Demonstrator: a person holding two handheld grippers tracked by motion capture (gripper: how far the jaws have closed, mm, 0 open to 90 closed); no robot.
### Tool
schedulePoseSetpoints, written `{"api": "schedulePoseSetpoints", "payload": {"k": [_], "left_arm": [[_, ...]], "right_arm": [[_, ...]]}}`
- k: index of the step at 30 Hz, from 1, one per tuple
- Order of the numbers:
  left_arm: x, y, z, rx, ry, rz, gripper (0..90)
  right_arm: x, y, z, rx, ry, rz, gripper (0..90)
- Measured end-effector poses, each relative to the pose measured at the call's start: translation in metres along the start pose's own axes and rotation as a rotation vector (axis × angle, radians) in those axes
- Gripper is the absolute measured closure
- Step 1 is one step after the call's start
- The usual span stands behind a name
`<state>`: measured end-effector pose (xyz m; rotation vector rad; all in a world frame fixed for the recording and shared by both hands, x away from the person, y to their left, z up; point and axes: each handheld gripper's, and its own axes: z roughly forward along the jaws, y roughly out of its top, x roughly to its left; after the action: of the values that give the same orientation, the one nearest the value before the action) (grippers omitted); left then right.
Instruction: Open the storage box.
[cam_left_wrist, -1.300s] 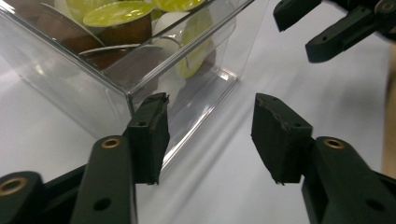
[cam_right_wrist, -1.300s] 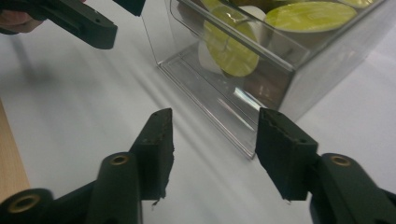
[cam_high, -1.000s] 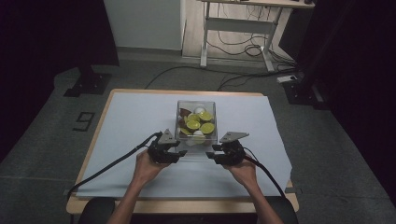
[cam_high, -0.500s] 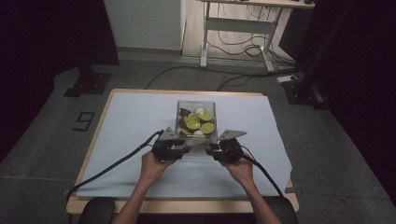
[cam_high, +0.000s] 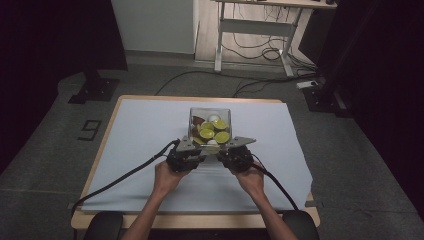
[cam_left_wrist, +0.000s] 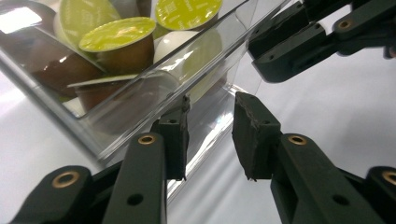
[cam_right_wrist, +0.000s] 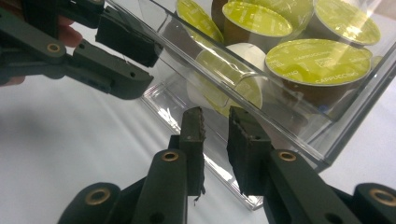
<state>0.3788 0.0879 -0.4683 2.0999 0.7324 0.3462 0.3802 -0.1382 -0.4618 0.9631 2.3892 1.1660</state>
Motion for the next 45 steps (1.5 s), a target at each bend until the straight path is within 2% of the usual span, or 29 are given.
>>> {"api": "schedulePoseSetpoints", "payload": {"k": [2,8,12,18,22,26,28,32,45], "left_arm": [[-0.002,0.000,0.001,0.003,0.015,0.012,65.8],[0.000,-0.003,0.001,-0.037,0.013,-0.024,70.0],[0.001,-0.003,0.001,-0.041,0.017,-0.026,72.8],[-0.001,-0.005,-0.001,-0.047,0.013,-0.041,76.4],[-0.003,-0.006,-0.004,-0.047,0.005,-0.033,76.4],[-0.007,-0.007,-0.007,-0.043,-0.008,-0.014,76.3],[-0.010,-0.009,-0.010,-0.034,-0.028,0.006,76.1],[-0.016,-0.011,-0.013,-0.030,-0.021,0.025,76.1],[-0.034,-0.020,-0.022,-0.029,-0.015,0.038,76.4]], "right_arm": [[0.000,0.001,0.001,-0.008,-0.005,0.007,76.2],[0.000,0.002,0.003,-0.011,0.010,0.020,77.5],[-0.001,0.002,0.003,-0.016,0.021,0.030,77.4],[-0.004,0.000,0.002,-0.034,0.061,0.026,77.5],[-0.002,-0.001,0.000,-0.031,0.074,0.008,78.0],[0.002,-0.004,-0.005,-0.024,0.091,-0.029,79.0],[0.004,-0.004,-0.007,-0.023,0.093,-0.041,79.0],[0.009,-0.006,-0.010,-0.013,0.103,-0.043,78.9],[0.023,-0.014,-0.020,0.003,0.106,-0.066,79.1]]}}
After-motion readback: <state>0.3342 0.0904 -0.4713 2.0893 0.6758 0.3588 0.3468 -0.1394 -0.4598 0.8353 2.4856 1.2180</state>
